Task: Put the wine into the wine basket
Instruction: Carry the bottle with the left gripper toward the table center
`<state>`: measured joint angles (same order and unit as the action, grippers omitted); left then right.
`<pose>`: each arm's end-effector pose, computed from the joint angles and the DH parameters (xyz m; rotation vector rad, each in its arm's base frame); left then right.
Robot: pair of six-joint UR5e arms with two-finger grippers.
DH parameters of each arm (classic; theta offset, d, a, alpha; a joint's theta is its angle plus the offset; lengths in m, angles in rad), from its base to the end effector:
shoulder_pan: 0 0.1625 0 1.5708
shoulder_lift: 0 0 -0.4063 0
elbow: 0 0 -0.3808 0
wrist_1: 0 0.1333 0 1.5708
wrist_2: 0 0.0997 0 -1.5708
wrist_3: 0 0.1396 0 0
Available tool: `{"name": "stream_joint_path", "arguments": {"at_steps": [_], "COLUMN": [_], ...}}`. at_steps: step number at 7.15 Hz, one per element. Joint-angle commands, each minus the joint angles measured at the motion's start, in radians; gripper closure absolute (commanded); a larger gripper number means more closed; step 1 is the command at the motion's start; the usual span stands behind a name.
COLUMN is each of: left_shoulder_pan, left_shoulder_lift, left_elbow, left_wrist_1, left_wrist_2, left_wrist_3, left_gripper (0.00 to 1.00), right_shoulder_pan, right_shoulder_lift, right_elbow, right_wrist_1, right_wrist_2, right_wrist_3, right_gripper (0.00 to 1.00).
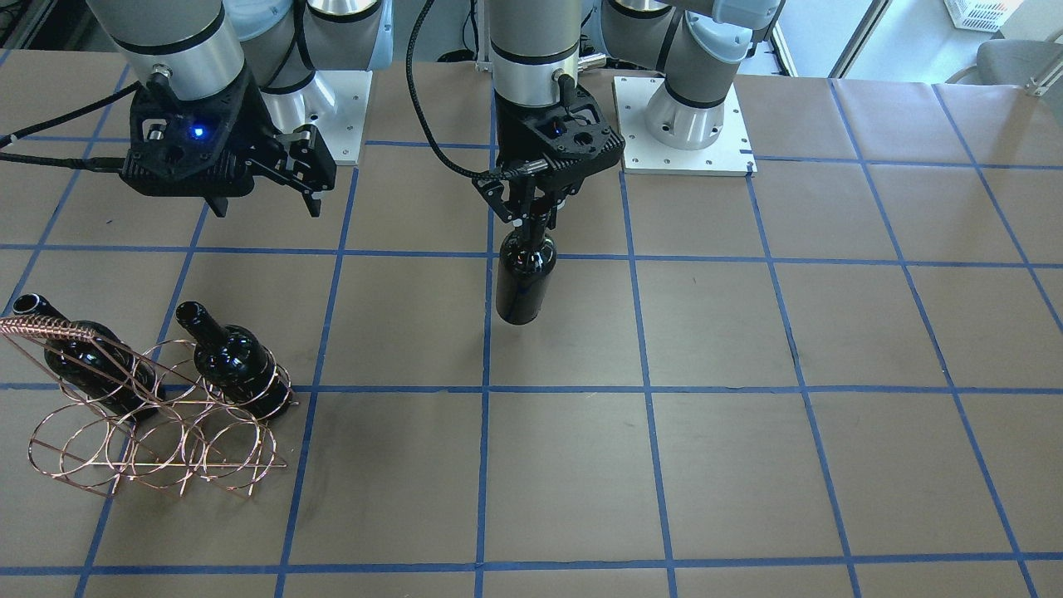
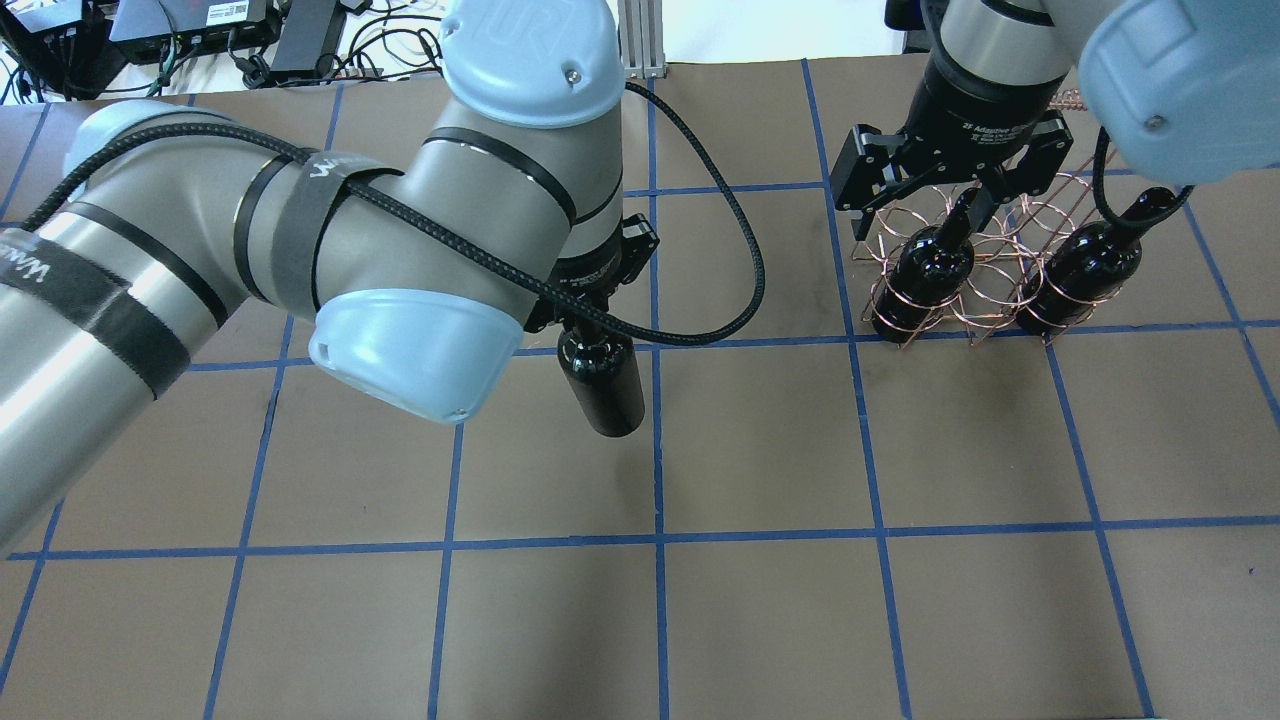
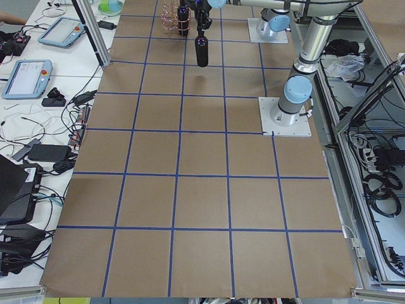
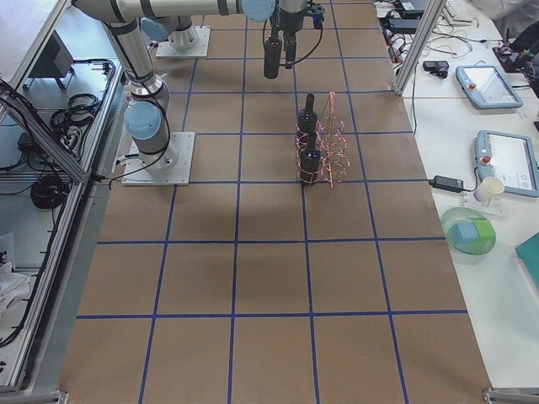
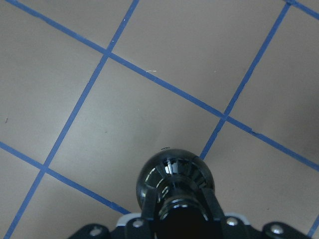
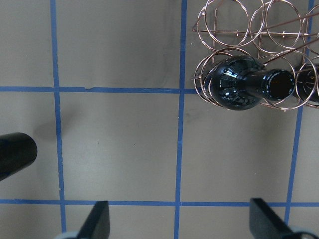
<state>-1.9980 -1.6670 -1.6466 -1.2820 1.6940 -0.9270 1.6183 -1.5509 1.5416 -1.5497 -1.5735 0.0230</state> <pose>-0.3250 -0.4337 0.3758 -0.7794 3.0085 -0.2617 0.1559 -0.4801 0.4315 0.0385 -3.1382 -0.0184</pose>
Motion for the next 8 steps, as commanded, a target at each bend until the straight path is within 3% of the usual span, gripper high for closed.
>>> {"name": "stream_joint_path", "arguments": {"at_steps": [1,8], "left_shoulder_pan": [-0.005,-0.004], "left_shoulder_lift": [-0.031,-0.072], "left_elbow": [0.005,-0.004], "left_wrist_1": [0.067,0.078], "left_wrist_2": [0.012,0.016], "left_wrist_3": [0.007,0.025], "left_gripper": [0.76,0.76], "right_shoulder_pan": [0.000,0.000], "right_shoulder_lift": [0.002,0.002], "right_elbow": [0.000,0.000], "right_wrist_1": [0.000,0.000], "right_wrist_2": [0.001,0.000], "right_wrist_3": [0.000,0.000], "right_gripper": [0.00,0.00]}}
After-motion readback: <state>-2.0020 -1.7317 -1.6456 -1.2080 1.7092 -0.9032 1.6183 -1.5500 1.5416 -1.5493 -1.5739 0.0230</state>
